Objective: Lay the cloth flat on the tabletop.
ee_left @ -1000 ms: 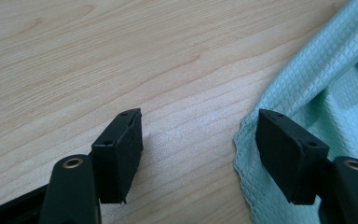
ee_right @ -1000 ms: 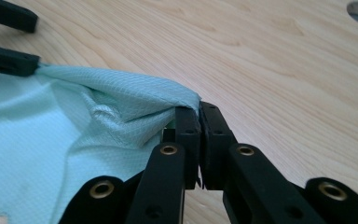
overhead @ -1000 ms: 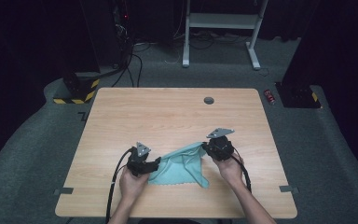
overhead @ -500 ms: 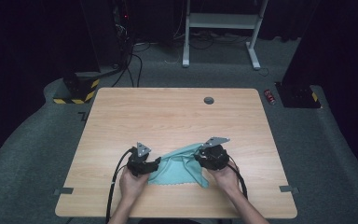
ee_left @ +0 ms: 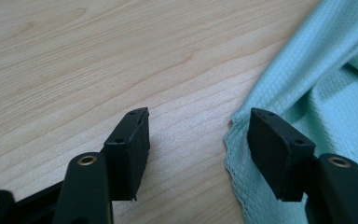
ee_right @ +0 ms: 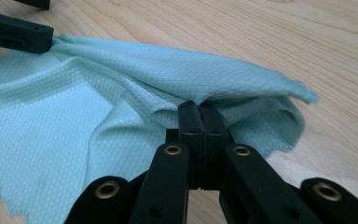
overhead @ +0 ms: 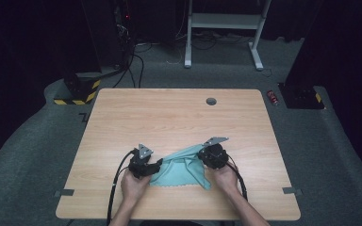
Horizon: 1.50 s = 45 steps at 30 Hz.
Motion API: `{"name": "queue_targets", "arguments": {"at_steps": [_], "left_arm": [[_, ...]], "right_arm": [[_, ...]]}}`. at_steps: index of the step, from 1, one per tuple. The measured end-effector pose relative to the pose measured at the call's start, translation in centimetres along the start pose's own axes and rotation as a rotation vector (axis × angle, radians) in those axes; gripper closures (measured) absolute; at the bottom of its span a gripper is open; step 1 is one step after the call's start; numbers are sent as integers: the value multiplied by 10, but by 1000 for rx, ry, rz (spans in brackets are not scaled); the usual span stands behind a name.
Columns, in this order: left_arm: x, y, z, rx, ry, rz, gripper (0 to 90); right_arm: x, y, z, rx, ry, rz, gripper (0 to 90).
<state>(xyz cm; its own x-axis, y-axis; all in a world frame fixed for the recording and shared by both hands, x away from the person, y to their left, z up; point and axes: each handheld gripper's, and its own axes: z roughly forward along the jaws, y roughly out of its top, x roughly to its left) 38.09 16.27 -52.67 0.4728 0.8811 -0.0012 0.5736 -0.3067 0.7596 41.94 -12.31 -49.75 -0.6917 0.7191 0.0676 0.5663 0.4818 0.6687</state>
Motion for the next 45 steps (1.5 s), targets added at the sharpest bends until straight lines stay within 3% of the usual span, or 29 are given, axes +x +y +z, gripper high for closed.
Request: {"name": "queue_targets", "arguments": {"at_steps": [4, 8, 11, 14, 17, 19, 21, 23, 25, 29, 32, 35, 39, 42, 45], "left_arm": [[0, 0, 0, -1, -6, 1, 383], [-1, 1, -1, -31, -40, 26, 406], [-7, 12, -2, -48, -73, 86, 423], [-20, 32, -2, -75, -140, 171, 434], [-35, 51, 5, -63, -218, 243, 483], [-42, 59, 13, -36, -289, 271, 568], [-45, 62, 18, -27, -310, 277, 710], [-43, 63, 21, -23, -341, 243, 839], [-37, 63, 21, -16, -362, 207, 898], [-25, 61, 18, -4, -349, 162, 900], [-16, 59, 15, -8, -352, 111, 900], [-17, 59, 12, 5, -337, 136, 898], [-25, 62, 18, 33, -233, 164, 608], [-26, 66, 29, 70, -195, 144, 541], [-29, 68, 38, 83, -171, 157, 540]], "right_arm": [[0, -4, -9, -12, 9, -2, 896], [7, -2, -15, -38, 5, -48, 893], [9, 3, -12, -58, 25, -58, 897], [15, 10, -7, -69, 70, -56, 898], [22, 18, -5, -92, 92, -76, 898], [24, 22, -5, -110, 105, -82, 898], [23, 24, -6, -122, 111, -83, 892], [20, 23, -8, -124, 121, -64, 824], [17, 19, -12, -136, 107, -57, 759], [10, 5, -15, -129, 68, -49, 720], [8, -4, -7, -113, 58, -30, 675], [9, -8, 2, -128, 80, -8, 673], [16, -7, 5, -147, 51, -37, 656], [13, -7, 1, -173, 26, -32, 640], [7, -9, 3, -162, 42, 0, 622]]}}
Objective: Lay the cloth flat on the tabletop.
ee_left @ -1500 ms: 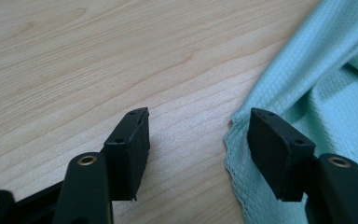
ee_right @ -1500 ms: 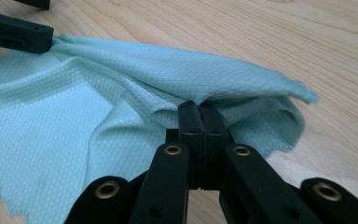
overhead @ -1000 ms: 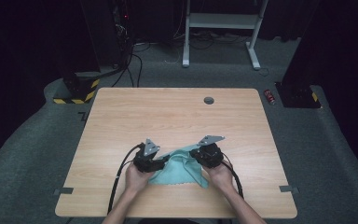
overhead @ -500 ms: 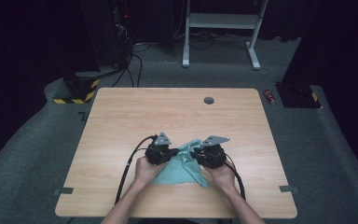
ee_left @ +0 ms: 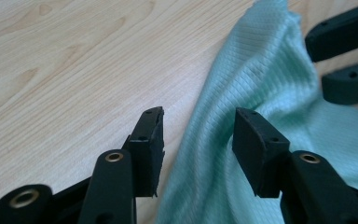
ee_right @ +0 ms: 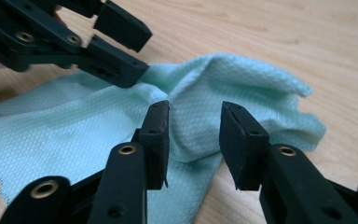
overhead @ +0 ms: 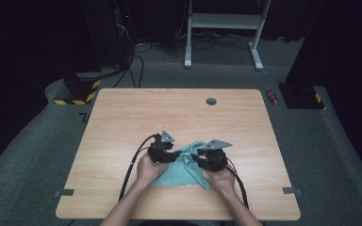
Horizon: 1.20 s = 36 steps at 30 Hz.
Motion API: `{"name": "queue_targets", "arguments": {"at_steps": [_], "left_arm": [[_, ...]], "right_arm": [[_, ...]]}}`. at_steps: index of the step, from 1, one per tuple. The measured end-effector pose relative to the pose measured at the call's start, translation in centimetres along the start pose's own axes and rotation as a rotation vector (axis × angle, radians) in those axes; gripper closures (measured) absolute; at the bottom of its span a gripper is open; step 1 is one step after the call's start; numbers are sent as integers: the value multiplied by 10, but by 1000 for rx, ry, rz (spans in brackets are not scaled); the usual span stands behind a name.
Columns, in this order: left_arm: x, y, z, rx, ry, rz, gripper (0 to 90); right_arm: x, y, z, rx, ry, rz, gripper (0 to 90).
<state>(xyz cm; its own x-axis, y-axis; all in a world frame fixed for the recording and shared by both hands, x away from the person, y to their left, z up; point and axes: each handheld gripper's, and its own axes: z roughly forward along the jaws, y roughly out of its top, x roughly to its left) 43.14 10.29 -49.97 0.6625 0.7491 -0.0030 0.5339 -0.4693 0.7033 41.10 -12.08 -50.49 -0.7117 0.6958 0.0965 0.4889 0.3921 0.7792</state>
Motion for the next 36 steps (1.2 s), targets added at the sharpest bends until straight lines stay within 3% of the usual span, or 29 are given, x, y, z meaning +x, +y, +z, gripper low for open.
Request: {"name": "queue_targets", "arguments": {"at_steps": [2, 4, 8, 12, 14, 16, 19, 23, 26, 29, 33, 36], "left_arm": [[-1, 0, 5, -3, 11, 3, 590], [-1, 0, 8, 12, -11, 6, 664], [-4, -1, 13, 51, -35, 41, 857], [-5, 1, 6, 33, -8, 40, 894], [-2, 1, -3, 9, -8, 22, 894], [-2, 1, -14, -19, -37, 2, 894], [-10, -5, -20, -5, -32, 26, 889], [-12, -24, -26, 29, -140, -12, 874], [-11, -31, -36, 34, -162, -27, 853], [-7, -26, -41, 24, -128, -14, 816], [-2, -10, -32, 6, -75, -38, 706], [-4, 1, -18, 8, -90, -59, 596]], "right_arm": [[0, -1, 5, 25, 1, -8, 622], [1, -2, 11, 41, 4, -18, 659], [1, -2, 19, 73, 4, -58, 866], [0, -1, 11, 53, 4, -58, 893], [-4, -2, 3, 31, 0, -58, 894], [-7, -3, -3, 16, 15, -44, 894], [-3, -3, -7, 21, 35, -55, 887], [-3, -6, -7, 85, 129, -78, 844], [-11, -8, -20, 59, 124, -51, 783], [-26, -9, -29, 21, 93, 9, 742], [-38, -8, -25, -13, 35, 91, 633], [-43, -5, -16, -41, 40, 143, 571]]}}
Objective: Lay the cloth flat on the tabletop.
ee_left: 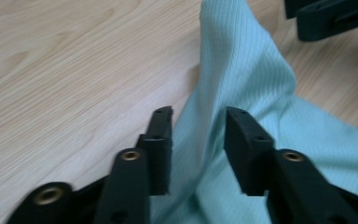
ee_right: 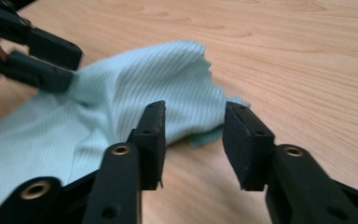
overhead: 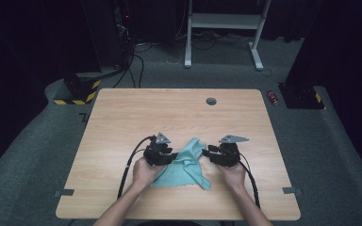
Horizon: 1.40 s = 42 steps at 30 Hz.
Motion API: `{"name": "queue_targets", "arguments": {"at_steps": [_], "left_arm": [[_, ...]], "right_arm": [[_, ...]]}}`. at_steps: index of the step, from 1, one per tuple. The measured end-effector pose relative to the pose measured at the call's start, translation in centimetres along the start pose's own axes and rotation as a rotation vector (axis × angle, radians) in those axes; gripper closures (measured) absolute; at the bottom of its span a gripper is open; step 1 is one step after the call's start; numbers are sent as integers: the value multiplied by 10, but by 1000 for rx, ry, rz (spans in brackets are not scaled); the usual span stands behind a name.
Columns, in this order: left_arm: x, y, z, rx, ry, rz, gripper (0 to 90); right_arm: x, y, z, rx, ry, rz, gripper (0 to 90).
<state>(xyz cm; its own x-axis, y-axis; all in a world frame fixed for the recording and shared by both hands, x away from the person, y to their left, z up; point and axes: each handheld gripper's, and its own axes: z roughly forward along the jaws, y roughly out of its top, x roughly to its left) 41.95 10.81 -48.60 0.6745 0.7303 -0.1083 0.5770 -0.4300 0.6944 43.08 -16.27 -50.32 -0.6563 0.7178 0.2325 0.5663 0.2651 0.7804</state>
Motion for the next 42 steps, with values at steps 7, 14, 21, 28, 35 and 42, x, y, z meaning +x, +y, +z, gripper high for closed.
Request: {"name": "queue_targets", "arguments": {"at_steps": [7, 14, 21, 28, 35, 42], "left_arm": [[-14, 5, 15, 23, -30, 65, 815], [-37, -10, -9, 54, -70, 170, 887], [-53, -33, -13, 125, -201, 144, 824], [-34, -27, -26, -10, -92, 58, 645], [-12, -18, -6, 24, -43, -22, 554], [13, -16, -14, -58, -32, -141, 546]], "right_arm": [[1, 0, 25, 86, 17, -11, 775], [15, 2, 3, 40, 55, -109, 900], [25, 2, -2, 63, 100, -130, 733], [20, 6, 8, 68, 52, -75, 560], [23, 8, 22, 128, 107, -105, 879], [32, 3, 20, 178, 134, -175, 899]]}}
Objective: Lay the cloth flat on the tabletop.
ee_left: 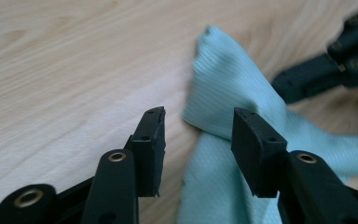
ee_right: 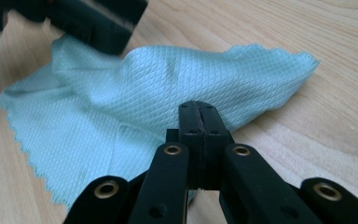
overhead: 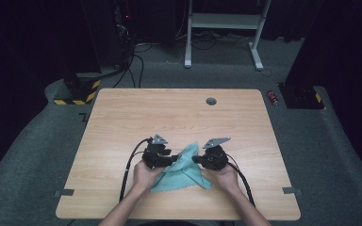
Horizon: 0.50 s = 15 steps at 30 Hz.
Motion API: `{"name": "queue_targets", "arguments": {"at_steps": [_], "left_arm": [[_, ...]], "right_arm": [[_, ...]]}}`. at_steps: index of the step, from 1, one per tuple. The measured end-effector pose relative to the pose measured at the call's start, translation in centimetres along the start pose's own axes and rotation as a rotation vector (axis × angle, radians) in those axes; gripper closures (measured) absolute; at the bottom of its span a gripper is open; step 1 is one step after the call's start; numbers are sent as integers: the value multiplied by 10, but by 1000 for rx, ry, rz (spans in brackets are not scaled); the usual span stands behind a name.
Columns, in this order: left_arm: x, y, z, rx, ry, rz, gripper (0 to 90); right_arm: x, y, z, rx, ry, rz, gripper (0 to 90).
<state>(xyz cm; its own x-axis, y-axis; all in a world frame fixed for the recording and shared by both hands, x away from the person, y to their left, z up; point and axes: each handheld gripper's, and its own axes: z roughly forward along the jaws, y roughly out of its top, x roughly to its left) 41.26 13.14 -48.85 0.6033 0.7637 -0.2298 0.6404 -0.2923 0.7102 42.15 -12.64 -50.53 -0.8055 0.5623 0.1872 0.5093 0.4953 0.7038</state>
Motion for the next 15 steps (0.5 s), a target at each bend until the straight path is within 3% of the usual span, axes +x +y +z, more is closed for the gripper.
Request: {"name": "queue_targets", "arguments": {"at_steps": [2, 3, 5, 7, 10, 14, 15], "left_arm": [[8, 1, 3, 5, 2, -37, 545], [10, 3, 9, 47, 0, -37, 541], [9, 7, 18, 78, -11, -18, 516], [4, 11, 28, 91, -23, 4, 502], [-6, 16, 39, 76, -30, 21, 483], [-11, 17, 48, 96, -41, 31, 481], [-12, 17, 48, 100, -48, 44, 517]], "right_arm": [[1, -1, -2, -2, 8, -2, 897], [1, -1, -2, -3, 11, -5, 872], [5, -1, -2, 11, 7, -23, 814], [14, -2, 1, 47, -4, -85, 801], [26, -8, 5, 88, -19, -142, 785], [26, -12, 6, 86, -21, -140, 761], [26, -12, 6, 85, -19, -133, 749]]}}
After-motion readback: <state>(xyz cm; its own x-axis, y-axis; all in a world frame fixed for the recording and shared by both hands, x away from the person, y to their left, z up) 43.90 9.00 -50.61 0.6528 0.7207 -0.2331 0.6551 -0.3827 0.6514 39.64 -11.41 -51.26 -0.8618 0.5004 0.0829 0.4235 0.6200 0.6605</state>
